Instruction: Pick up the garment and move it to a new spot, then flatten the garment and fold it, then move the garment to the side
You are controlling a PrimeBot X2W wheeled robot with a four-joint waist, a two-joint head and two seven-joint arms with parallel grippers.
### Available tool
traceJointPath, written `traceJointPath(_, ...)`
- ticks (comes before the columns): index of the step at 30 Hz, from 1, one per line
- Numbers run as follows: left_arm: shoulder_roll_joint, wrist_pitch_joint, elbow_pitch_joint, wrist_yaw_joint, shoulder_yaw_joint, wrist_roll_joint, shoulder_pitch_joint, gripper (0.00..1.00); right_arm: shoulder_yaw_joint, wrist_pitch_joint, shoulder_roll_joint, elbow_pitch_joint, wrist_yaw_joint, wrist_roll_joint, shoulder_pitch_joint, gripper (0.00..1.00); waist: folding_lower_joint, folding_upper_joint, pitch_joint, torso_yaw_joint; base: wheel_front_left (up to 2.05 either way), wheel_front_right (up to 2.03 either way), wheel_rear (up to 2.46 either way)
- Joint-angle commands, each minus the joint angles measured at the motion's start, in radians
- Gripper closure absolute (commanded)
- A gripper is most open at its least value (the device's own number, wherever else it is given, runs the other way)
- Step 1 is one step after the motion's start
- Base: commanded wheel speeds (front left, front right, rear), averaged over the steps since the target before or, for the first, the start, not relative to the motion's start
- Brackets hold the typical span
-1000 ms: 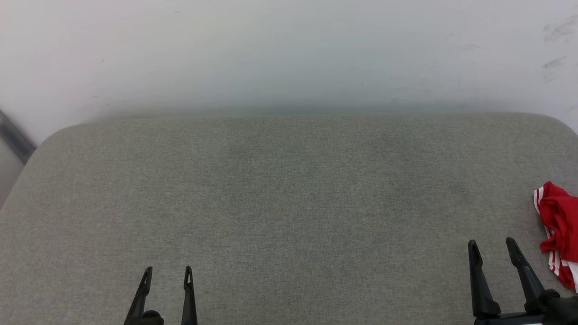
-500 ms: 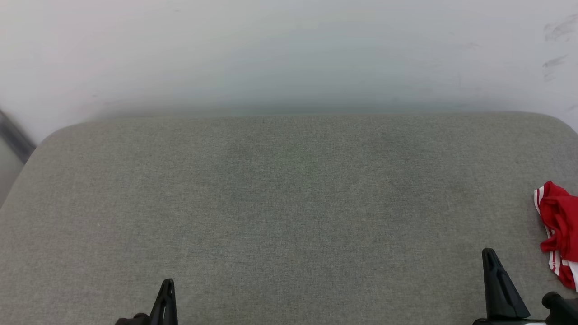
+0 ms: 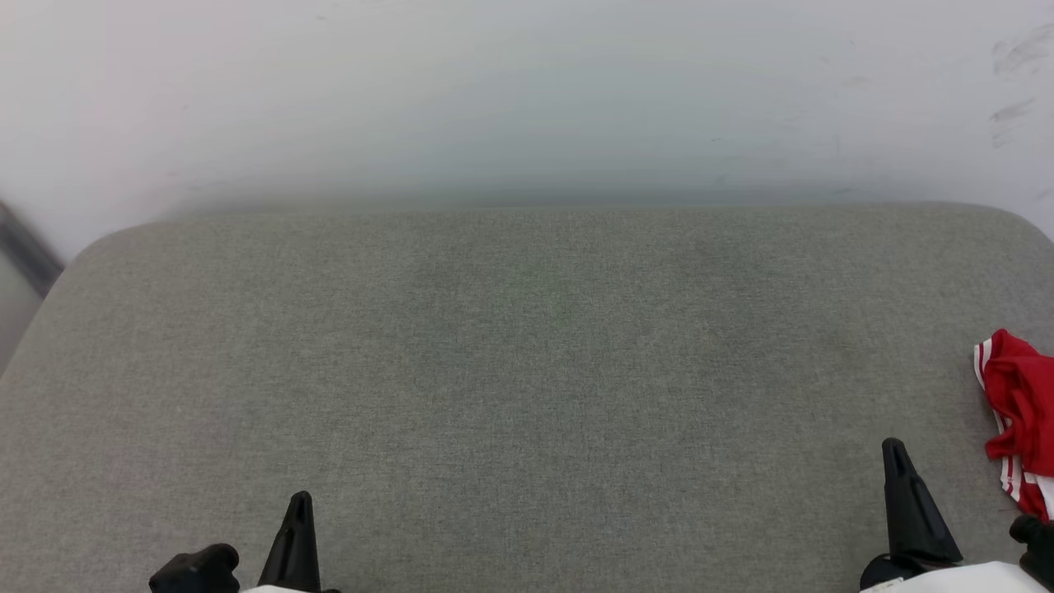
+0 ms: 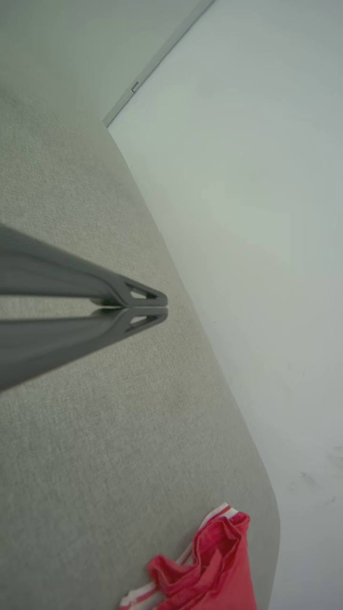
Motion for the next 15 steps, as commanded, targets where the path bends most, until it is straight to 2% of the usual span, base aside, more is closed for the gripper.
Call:
traceJointPath(1,0.005,0.007,-0.004,-0.011,0.007,-0.047,-0.030,1.00,0.001,0.008,-0.012,-0.006,0.000,0.047,-0.034,1.00,0.0000,-0.0001,0.000,0.000,0.00,0.00,0.00)
traceJointPath(15,0.005,0.051,0.032,-0.052,0.030,-0.280,-0.081,1.00,0.002,0.054,-0.018,0.031,0.000,0.267,-0.077,1.00,0.0000,-0.0001,0.003,-0.004,0.00,0.00,0.00)
